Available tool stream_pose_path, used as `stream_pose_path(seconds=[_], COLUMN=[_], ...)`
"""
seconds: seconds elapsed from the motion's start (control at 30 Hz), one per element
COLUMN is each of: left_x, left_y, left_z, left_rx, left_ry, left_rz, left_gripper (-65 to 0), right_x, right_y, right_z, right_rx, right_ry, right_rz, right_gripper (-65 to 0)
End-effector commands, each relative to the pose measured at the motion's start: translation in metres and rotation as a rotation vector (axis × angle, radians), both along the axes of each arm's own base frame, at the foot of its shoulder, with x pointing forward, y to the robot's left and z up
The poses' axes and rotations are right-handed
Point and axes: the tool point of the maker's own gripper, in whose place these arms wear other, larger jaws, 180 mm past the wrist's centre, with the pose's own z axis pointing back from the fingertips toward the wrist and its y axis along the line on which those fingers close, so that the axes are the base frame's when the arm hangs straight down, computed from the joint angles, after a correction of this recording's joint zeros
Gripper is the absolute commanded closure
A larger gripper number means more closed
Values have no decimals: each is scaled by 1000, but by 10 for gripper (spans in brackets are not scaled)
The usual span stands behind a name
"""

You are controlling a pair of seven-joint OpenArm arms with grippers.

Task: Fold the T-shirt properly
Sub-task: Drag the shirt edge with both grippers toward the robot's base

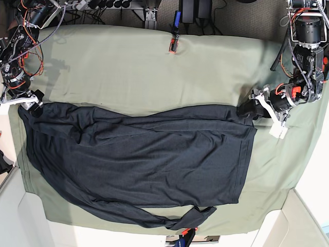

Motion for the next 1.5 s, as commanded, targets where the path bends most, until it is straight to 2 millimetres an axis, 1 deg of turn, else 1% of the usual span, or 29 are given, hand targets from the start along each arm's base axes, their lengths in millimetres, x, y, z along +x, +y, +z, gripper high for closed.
stream_pose_path(seconds=[0.0,0.07,0.1,0.13,0.17,0.2,0.23,0.27,0.3,0.37,0.43,0.53,0.6,0.67,0.8,0.93,1.1,1.27,1.37,1.47], left_x=[12,12,12,12,12,13,12,12,12,11,10,9,6,1,-9,-22,-43,-60,-68,-79], left_y=[3,1,0,0,0,1,3,5,6,11,18,26,32,38,46,50,58,71,82,91], left_z=[15,11,8,6,4,2,0,-1,-1,0,7,21,31,36,42,46,48,54,60,59], left_rx=[-5,10,24,43,59,78,99,112,119,133,151,191,231,267,323,375,449,514,526,518], left_ry=[-49,-52,-53,-54,-56,-60,-59,-57,-56,-50,-51,-49,-60,-62,-60,-47,-2,26,30,49], left_rz=[5,3,1,-2,-4,-5,-9,-12,-13,-19,-30,-63,-86,-106,-142,-184,-250,-287,-256,-227], left_gripper=[-322,-314,-278,-216,-140,-71,-16,0,0,0,0,0,0,0,0,0,0,0,0,0], right_x=[10,11,12,13,15,17,19,21,22,25,26,25,21,15,-2,-27,-59,-85,-97,-107], right_y=[-7,-5,-3,-2,-1,1,3,4,6,10,12,5,-1,-5,-8,-6,-7,-16,-22,-23], right_z=[15,14,14,14,13,13,13,13,12,11,13,22,28,34,38,39,49,59,57,52], right_rx=[-22,-23,-26,-37,-56,-71,-85,-103,-118,-136,-142,-175,-203,-230,-264,-286,-370,-456,-474,-461], right_ry=[-45,-44,-43,-36,-25,-17,-12,-3,6,19,29,25,31,33,42,55,75,108,140,170], right_rz=[-3,4,10,19,30,43,54,65,78,109,132,135,141,147,158,180,216,248,256,259], right_gripper=[-297,-296,-293,-272,-230,-170,-101,-35,0,0,0,0,0,0,0,0,0,0,0,0])
